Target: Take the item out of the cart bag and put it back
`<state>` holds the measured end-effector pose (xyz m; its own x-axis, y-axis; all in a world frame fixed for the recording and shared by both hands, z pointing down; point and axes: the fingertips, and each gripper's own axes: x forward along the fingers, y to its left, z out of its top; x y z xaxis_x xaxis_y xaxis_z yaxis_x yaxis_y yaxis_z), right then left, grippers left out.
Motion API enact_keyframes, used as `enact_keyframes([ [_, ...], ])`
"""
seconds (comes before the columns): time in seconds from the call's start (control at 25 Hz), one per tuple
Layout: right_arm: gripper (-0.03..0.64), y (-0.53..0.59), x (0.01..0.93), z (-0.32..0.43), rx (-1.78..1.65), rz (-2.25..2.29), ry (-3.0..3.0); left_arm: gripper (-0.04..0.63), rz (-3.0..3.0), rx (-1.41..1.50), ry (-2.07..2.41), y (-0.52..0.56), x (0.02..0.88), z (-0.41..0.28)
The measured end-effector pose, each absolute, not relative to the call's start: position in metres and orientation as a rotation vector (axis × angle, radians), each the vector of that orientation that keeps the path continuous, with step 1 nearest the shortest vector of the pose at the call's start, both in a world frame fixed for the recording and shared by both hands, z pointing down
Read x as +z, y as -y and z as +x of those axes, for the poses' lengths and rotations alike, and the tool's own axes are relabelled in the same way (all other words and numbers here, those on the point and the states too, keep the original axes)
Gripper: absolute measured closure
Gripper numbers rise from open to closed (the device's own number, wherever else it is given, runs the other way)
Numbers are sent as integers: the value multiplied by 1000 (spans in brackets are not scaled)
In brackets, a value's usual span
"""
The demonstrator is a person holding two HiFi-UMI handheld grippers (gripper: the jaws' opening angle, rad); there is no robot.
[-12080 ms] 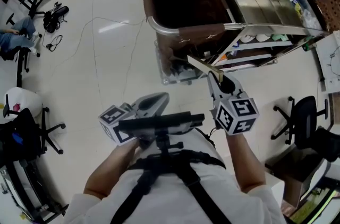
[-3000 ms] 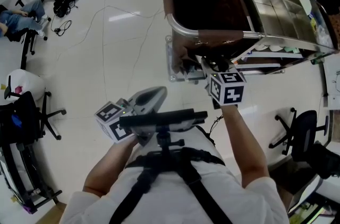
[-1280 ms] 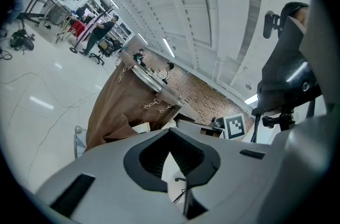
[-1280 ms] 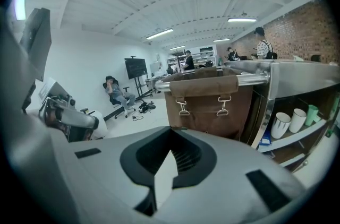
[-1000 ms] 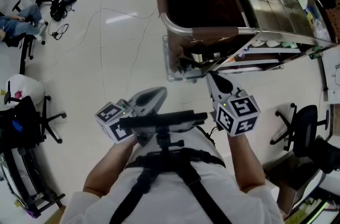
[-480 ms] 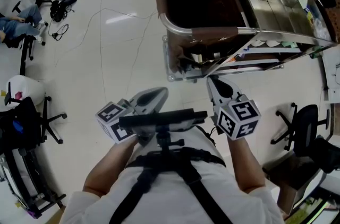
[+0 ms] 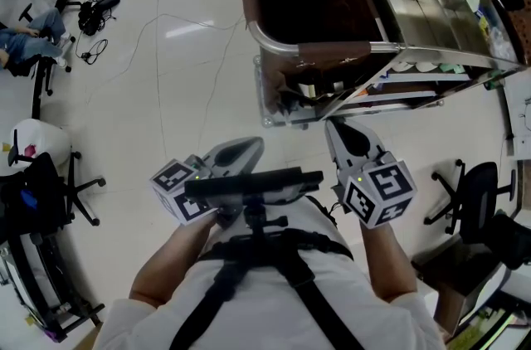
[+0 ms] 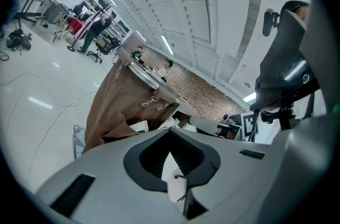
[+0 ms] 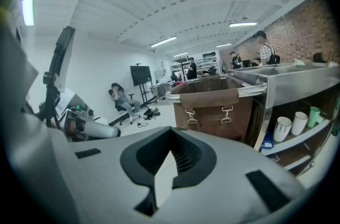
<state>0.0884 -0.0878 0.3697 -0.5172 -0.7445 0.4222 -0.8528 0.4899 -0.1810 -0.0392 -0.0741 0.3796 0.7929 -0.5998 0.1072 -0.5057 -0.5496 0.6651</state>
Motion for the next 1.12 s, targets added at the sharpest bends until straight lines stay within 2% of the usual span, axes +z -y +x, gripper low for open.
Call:
enact_keyframes([
  [1.12,617,80,364,102,501,1383,2437,592,2268,-187,801,71,380,-31],
])
